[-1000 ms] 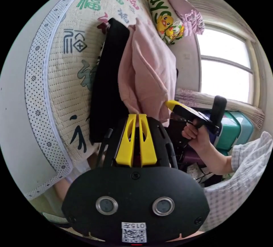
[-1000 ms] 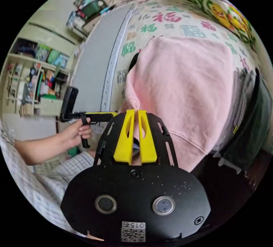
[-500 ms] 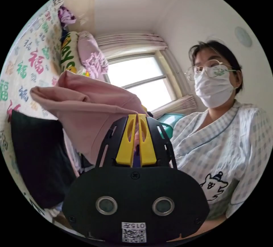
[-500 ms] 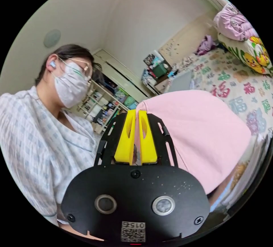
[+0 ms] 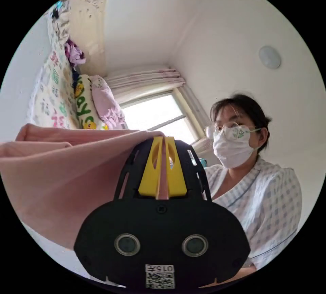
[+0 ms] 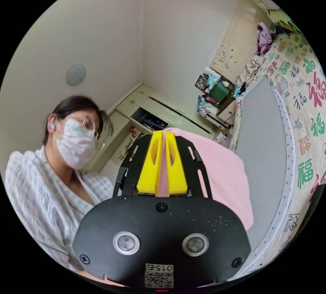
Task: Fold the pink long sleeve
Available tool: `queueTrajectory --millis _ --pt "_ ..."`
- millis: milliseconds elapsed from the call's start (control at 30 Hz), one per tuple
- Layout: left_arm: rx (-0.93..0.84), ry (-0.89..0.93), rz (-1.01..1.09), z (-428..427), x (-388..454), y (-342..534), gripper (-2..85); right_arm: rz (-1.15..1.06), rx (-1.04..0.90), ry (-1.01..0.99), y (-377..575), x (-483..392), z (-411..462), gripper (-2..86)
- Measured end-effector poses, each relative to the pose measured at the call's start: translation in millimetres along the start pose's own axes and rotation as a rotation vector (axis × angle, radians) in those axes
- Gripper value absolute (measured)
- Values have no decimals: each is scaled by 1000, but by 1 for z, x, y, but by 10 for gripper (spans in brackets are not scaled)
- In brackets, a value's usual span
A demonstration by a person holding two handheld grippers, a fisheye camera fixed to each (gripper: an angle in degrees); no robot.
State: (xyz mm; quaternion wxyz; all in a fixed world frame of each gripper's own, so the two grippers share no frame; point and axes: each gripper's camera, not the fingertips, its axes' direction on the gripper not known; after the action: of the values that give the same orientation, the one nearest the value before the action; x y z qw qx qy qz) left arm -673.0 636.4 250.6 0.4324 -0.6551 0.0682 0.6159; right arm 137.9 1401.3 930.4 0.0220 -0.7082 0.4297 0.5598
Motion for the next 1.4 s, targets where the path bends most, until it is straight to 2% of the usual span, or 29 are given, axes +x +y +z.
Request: queueTrajectory --millis 133,233,300,400,467,533,667,800,867,967,1067,1167,1267,1400 --pt "83 -169 110 -107 -8 -80 -8 90 217 -52 -63 58 9 0" --pt "130 -313 234 -169 15 -97 -8 -66 259 111 -108 40 -4 0" --pt "159 -394 238 -208 15 -85 -8 -104 258 209 -115 34 -17 0" --pt "211 -507 76 -274 -23 -39 -8 -7 256 332 -105 63 -45 -3" --pt "272 -461 -56 -313 -67 11 -8 75 290 387 -85 97 -72 -5" --pt "328 -442 -113 -337 -88 48 -8 92 242 503 -69 121 -84 -7" --pt "300 -658 -237 -374 -114 134 -8 269 144 663 -16 195 -112 -7" --pt "330 -851 -527 -411 -152 216 -8 453 262 831 47 238 -176 -6" --pt "143 -988 -634 -409 -185 252 -8 601 132 987 81 274 -194 -2" --pt "233 -961 -637 -411 -207 279 -7 571 -78 1131 95 321 -174 12" --pt "203 -1024 -657 -405 -229 286 -7 526 -263 1087 93 394 -138 46" --pt "168 -1015 -652 -396 -246 285 -6 560 -421 1042 97 476 -103 57" --pt "129 -1030 -628 -386 -255 281 -6 574 -485 1099 103 540 -84 85" --pt "95 -1050 -632 -378 -266 281 -6 633 -512 1077 110 596 -78 110"
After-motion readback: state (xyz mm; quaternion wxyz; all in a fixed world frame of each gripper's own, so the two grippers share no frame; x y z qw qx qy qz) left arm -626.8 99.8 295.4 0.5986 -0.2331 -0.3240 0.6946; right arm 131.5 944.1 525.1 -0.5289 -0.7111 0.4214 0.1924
